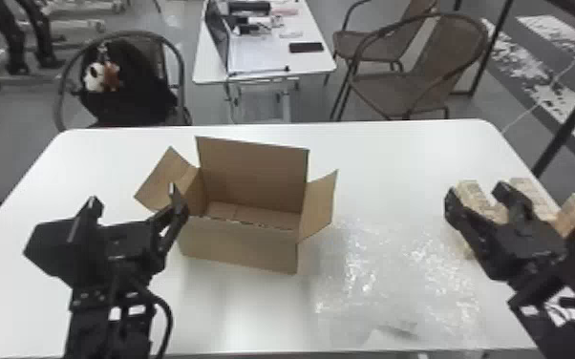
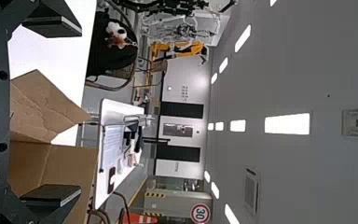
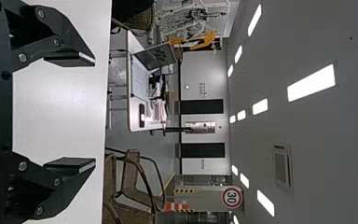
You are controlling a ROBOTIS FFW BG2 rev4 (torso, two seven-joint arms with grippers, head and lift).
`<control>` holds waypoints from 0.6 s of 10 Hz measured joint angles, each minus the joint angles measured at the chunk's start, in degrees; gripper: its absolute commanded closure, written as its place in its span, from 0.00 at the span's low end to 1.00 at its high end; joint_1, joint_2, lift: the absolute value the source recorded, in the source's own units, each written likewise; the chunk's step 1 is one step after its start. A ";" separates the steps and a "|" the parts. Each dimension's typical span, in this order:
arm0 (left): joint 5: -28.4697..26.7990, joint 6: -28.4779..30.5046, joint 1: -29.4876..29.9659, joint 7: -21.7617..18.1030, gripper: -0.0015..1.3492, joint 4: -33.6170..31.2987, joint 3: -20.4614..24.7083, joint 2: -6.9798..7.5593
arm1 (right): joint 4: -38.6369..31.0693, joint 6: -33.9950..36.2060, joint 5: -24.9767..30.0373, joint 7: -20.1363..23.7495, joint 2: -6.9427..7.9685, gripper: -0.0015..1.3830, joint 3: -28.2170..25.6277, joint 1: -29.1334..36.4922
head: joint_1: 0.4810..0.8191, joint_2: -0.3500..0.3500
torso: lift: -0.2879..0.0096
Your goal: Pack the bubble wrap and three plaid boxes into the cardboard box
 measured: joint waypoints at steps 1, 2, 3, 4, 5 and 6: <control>0.00 0.13 -0.01 -0.03 0.09 0.00 0.05 0.00 | -0.04 0.00 0.01 0.02 0.00 0.36 0.00 0.02 | 0.63 0.56 | 0.47; -0.03 0.20 0.02 -0.08 0.09 0.00 0.08 0.00 | -0.15 -0.17 0.06 0.02 -0.04 0.36 0.00 0.04 | 0.63 0.56 | 0.47; -0.08 0.22 0.02 -0.08 0.09 0.00 0.09 0.00 | -0.21 -0.69 0.18 0.01 -0.08 0.36 0.01 0.12 | 0.63 0.56 | 0.47; -0.11 0.13 0.02 -0.08 0.09 0.00 0.09 0.00 | -0.25 -1.05 0.25 0.00 -0.09 0.36 0.01 0.20 | 0.63 0.56 | 0.47; -0.12 0.04 0.00 -0.08 0.09 0.00 0.09 0.00 | -0.30 -1.18 0.32 -0.06 -0.09 0.36 0.00 0.24 | 0.63 0.56 | 0.47; -0.11 0.02 -0.01 -0.08 0.09 0.00 0.09 0.00 | -0.32 -1.22 0.34 -0.09 -0.09 0.36 0.00 0.27 | 0.63 0.56 | 0.47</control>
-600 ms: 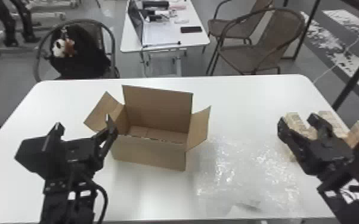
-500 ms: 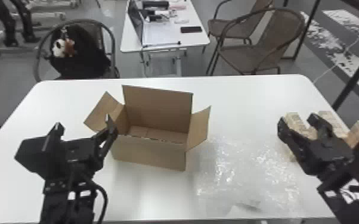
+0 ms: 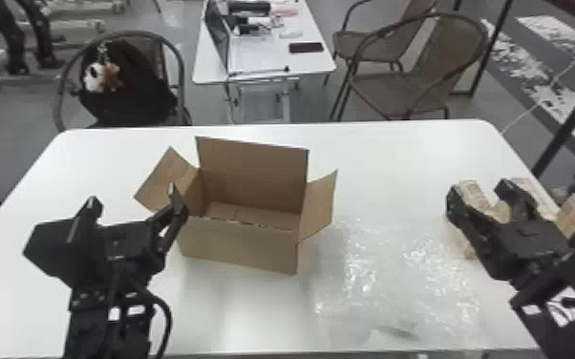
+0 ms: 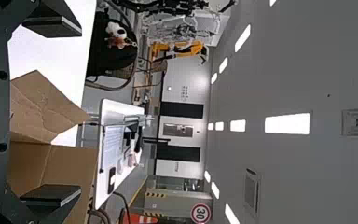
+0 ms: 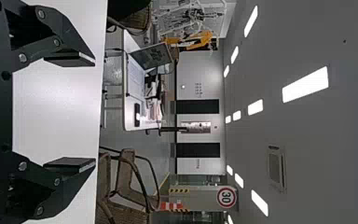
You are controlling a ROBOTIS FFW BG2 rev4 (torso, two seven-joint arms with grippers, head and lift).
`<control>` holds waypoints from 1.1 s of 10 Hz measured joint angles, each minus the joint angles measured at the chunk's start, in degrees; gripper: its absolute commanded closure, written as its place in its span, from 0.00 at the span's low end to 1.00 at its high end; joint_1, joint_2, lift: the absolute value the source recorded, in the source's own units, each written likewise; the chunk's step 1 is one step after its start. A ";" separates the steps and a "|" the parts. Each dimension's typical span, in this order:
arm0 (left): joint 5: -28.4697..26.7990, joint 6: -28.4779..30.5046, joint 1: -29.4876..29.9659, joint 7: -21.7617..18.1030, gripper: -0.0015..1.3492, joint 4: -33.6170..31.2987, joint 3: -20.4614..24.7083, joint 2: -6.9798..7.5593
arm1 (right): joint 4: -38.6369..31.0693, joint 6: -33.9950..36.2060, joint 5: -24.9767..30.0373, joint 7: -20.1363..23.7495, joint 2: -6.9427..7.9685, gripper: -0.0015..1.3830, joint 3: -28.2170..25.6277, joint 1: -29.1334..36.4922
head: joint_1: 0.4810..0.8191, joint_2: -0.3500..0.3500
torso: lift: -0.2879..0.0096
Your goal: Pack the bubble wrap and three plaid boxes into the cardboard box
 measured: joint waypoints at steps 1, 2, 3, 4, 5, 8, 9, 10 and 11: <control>0.06 0.00 0.00 0.00 0.09 0.00 0.00 0.00 | -0.01 0.00 0.01 0.00 0.00 0.36 0.00 0.02 | 0.63 0.56 | 0.47; 0.11 0.01 0.00 0.00 0.09 0.00 0.00 0.00 | -0.05 -0.01 0.01 0.00 0.00 0.36 0.00 0.03 | 0.63 0.56 | 0.47; 0.17 0.35 -0.04 0.00 0.09 -0.24 0.01 0.00 | -0.05 -0.01 -0.02 -0.04 0.00 0.36 0.00 0.08 | 0.63 0.56 | 0.47; 0.29 2.34 -0.34 -0.18 0.09 -1.26 0.22 0.00 | -0.04 -0.01 -0.10 -0.08 0.00 0.36 0.00 0.11 | 0.63 0.56 | 0.47; 0.55 7.92 -1.38 -2.13 0.09 -3.69 1.28 0.00 | -0.01 -0.01 -0.15 -0.09 0.00 0.36 0.00 0.11 | 0.63 0.56 | 0.47; 7.92 38.68 -11.43 -11.83 0.09 -10.53 12.10 -0.01 | 0.03 0.06 -0.25 -0.09 0.00 0.36 0.03 0.02 | 0.60 0.62 | 0.47; 12.10 47.01 -14.85 -12.70 0.09 -10.49 16.81 0.00 | 0.12 0.06 -0.21 -0.08 -0.05 0.36 0.13 -0.23 | 0.60 0.65 | 0.47; 16.20 52.06 -17.19 -13.14 0.09 -9.57 20.85 0.00 | 0.16 0.05 -0.14 -0.08 -0.08 0.36 0.23 -0.38 | 0.61 0.68 | 0.47; 21.43 54.63 -18.71 -13.23 0.09 -7.58 23.95 0.00 | 0.17 0.04 -0.10 -0.06 -0.09 0.36 0.26 -0.40 | 0.62 0.69 | 0.47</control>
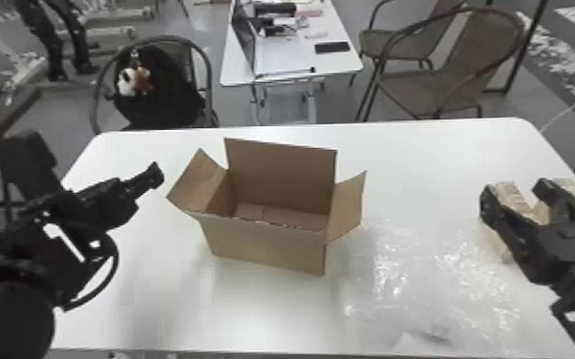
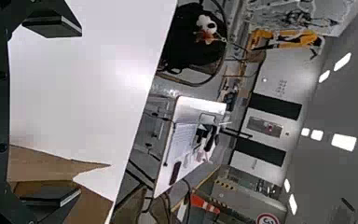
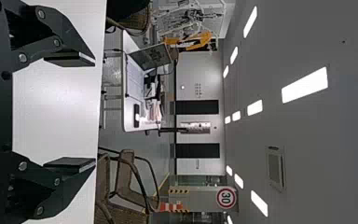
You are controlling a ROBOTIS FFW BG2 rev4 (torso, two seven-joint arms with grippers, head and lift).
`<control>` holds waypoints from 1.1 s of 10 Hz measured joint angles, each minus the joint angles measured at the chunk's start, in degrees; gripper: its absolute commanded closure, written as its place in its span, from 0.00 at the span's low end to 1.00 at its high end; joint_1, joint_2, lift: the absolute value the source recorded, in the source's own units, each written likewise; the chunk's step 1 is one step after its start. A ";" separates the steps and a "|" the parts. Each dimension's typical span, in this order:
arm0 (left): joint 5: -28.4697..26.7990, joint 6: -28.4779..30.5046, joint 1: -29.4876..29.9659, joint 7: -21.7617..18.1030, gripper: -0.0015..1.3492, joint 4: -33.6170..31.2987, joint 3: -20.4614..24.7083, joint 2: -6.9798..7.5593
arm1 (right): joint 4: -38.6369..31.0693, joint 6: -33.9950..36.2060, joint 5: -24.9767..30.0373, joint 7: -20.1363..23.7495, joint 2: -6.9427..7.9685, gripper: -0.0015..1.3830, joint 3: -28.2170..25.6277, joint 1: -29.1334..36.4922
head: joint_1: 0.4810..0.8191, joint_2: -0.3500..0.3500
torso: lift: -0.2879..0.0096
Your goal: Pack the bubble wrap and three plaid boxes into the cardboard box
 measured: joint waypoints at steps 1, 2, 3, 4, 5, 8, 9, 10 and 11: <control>5.52 1.41 -1.19 -0.22 0.09 2.95 1.92 0.00 | 0.00 -0.02 0.01 0.01 -0.04 0.36 0.00 -0.01 | 0.63 0.69 | 0.47; 10.03 1.84 -2.17 -0.66 0.09 6.11 2.29 0.22 | 0.01 -0.01 0.01 0.03 -0.08 0.36 0.00 -0.07 | 0.63 0.66 | 0.47; 12.98 1.91 -3.26 -1.83 0.09 9.04 1.77 0.88 | 0.01 0.00 0.04 0.06 -0.15 0.36 0.01 -0.16 | 0.63 0.64 | 0.47; 14.25 1.91 -4.28 -3.10 0.09 11.29 1.23 1.34 | 0.01 0.01 0.07 0.06 -0.26 0.36 0.10 -0.28 | 0.63 0.62 | 0.47; 14.04 1.88 -5.04 -4.28 0.09 12.71 0.86 1.46 | 0.07 0.01 0.05 0.06 -0.36 0.36 0.16 -0.38 | 0.63 0.61 | 0.47; 12.91 1.74 -5.70 -5.60 0.66 13.91 0.17 1.45 | 0.18 0.02 -0.05 0.06 -0.44 0.36 0.18 -0.45 | 0.63 0.60 | 0.47; 13.12 1.88 -5.78 -5.38 0.72 13.91 0.10 1.24 | 0.18 0.02 -0.11 0.06 -0.44 0.36 0.18 -0.45 | 0.63 0.59 | 0.47; 13.33 2.54 -5.95 -5.06 0.81 13.91 0.26 0.82 | 0.27 0.03 -0.18 0.06 -0.44 0.36 0.18 -0.45 | 0.63 0.59 | 0.47; 13.67 3.44 -6.11 -4.46 0.90 13.90 0.48 0.36 | 0.37 0.02 -0.28 0.06 -0.49 0.36 0.18 -0.45 | 0.63 0.59 | 0.47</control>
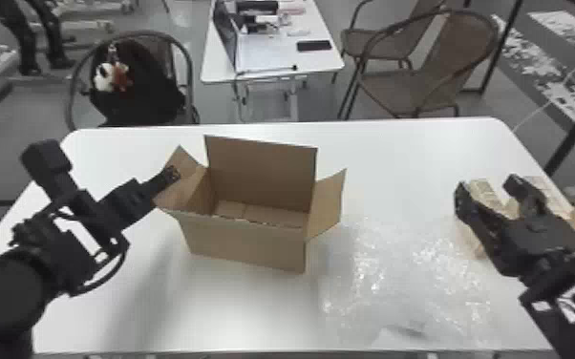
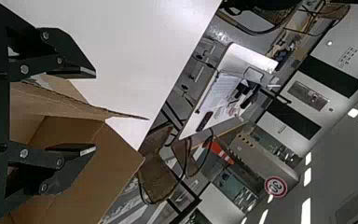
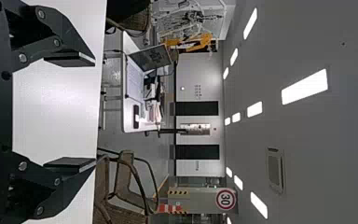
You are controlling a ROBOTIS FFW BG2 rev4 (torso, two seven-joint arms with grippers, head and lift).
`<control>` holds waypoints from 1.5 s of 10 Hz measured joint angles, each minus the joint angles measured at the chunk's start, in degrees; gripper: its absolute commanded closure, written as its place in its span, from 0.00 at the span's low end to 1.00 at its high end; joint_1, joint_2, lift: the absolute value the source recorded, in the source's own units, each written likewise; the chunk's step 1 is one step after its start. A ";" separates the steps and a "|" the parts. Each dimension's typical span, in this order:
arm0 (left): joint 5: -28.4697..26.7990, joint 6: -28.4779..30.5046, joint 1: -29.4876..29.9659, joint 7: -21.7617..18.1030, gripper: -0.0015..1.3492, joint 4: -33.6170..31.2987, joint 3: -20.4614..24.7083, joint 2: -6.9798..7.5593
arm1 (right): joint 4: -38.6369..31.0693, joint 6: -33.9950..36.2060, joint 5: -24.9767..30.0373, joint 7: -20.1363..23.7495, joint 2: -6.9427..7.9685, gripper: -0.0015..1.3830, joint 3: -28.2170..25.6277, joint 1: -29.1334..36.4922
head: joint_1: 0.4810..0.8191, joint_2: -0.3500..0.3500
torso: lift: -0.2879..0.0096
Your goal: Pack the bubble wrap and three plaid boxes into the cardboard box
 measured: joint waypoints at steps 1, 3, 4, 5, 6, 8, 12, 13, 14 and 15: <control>0.91 0.53 -0.01 0.95 0.90 -0.08 0.16 -0.27 | 0.06 -0.02 -0.16 0.00 -0.06 0.36 0.00 0.00 | 0.63 0.58 | 0.47; 2.29 0.47 0.31 2.19 0.90 -0.34 0.41 -0.35 | 0.12 -0.05 -0.47 0.00 -0.21 0.36 0.00 0.00 | 0.63 0.58 | 0.47; 2.52 -0.16 0.83 3.42 0.90 -0.82 0.45 -0.36 | 0.15 -0.04 -0.67 0.00 -0.33 0.36 0.03 0.02 | 0.63 0.59 | 0.47; 2.54 -1.14 1.60 4.81 0.90 -1.58 0.50 -0.36 | 0.20 -0.04 -0.86 0.00 -0.45 0.36 0.07 0.06 | 0.63 0.60 | 0.47; 2.53 -2.36 2.38 5.58 0.90 -2.34 0.57 -0.36 | 0.24 -0.02 -1.06 0.00 -0.56 0.36 0.08 0.08 | 0.63 0.61 | 0.47; 3.05 -4.07 3.41 5.65 0.90 -2.78 0.67 -0.36 | 0.40 0.33 -1.51 0.00 -0.63 0.36 0.14 0.08 | 0.63 0.62 | 0.47; 3.88 -7.34 5.75 5.55 0.90 -2.81 -0.07 -0.36 | 3.05 1.22 -4.43 0.00 -1.19 0.36 1.49 -0.18 | 0.63 0.64 | 0.47; 4.00 -7.78 6.33 5.55 0.90 -2.81 -0.12 -0.36 | 3.40 1.90 -5.52 0.00 -1.58 0.36 1.88 -0.18 | 0.63 0.64 | 0.47; 4.17 -8.30 6.80 5.55 0.90 -2.81 -0.26 -0.36 | 3.44 3.17 -6.00 -0.02 -1.86 0.36 2.18 -0.23 | 0.63 0.65 | 0.47; 4.20 -8.56 7.04 5.55 0.90 -2.81 -0.38 -0.36 | 3.69 5.79 -6.64 -0.02 -1.96 0.36 2.45 -0.55 | 0.63 0.65 | 0.47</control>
